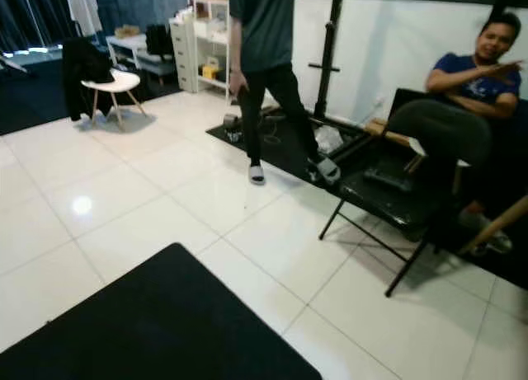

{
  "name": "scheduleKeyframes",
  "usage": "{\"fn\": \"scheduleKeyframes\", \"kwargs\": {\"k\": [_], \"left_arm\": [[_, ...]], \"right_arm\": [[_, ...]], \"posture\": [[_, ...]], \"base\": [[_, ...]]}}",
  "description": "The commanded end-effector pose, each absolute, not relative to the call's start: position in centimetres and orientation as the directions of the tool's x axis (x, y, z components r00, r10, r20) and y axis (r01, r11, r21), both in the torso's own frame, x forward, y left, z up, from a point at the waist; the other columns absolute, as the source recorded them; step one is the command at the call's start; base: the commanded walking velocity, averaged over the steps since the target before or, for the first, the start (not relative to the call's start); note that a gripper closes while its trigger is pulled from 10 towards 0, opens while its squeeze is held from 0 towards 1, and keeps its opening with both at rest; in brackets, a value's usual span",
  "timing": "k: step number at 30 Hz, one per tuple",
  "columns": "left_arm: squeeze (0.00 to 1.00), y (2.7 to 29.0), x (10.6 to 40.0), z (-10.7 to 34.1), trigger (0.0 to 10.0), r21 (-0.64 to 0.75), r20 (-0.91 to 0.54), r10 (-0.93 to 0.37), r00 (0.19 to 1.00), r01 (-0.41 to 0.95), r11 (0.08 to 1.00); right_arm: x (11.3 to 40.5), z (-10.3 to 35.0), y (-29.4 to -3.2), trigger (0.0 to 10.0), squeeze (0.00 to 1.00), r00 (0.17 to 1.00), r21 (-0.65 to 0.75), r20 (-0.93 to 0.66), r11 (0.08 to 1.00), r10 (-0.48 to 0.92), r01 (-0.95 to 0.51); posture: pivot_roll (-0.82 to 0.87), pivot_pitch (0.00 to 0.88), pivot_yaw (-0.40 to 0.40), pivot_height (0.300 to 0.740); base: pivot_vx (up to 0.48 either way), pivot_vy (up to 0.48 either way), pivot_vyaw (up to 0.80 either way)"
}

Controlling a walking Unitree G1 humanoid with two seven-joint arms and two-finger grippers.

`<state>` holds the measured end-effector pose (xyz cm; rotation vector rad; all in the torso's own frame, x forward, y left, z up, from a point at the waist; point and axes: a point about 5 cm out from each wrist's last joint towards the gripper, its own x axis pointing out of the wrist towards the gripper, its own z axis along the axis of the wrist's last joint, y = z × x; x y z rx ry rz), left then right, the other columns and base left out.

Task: Restocking fridge

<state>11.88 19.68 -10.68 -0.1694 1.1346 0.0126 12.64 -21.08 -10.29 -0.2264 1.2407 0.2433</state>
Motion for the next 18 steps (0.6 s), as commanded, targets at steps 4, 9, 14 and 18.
{"fn": "scheduleKeyframes", "kwargs": {"k": [4,9,14,18], "left_arm": [[0.0,19.51,12.33,-10.57,10.0,-0.127,-0.899,-0.079,0.43,-0.083,0.988],[0.0,19.48,12.32,-10.58,10.0,-0.127,-0.899,-0.08,0.43,-0.083,0.988],[0.0,19.48,12.31,-10.58,10.0,-0.126,-0.899,-0.079,0.431,-0.082,0.989],[0.0,19.48,12.31,-10.58,10.0,-0.126,-0.899,-0.079,0.431,-0.082,0.989]], "right_arm": [[11.99,-10.34,-21.91,10.0,0.0,0.278,-0.054,-0.96,0.949,0.036,-0.309],[11.93,-10.36,-21.93,10.0,0.0,0.274,-0.051,-0.961,0.951,0.036,-0.305],[11.9,-10.37,-21.93,10.0,0.0,0.273,-0.051,-0.961,0.952,0.035,-0.303],[11.9,-10.37,-21.93,10.0,0.0,0.272,-0.05,-0.962,0.952,0.036,-0.302]], "posture": [[-0.09,0.0,0.025,0.74],[-0.09,0.0,0.024,0.74],[-0.09,0.0,0.023,0.74],[-0.09,0.0,0.023,0.74]], "base": [[0.345,0.0,-0.12],[0.346,0.0,-0.71],[0.345,0.0,-0.77],[0.343,0.0,-0.77]]}}
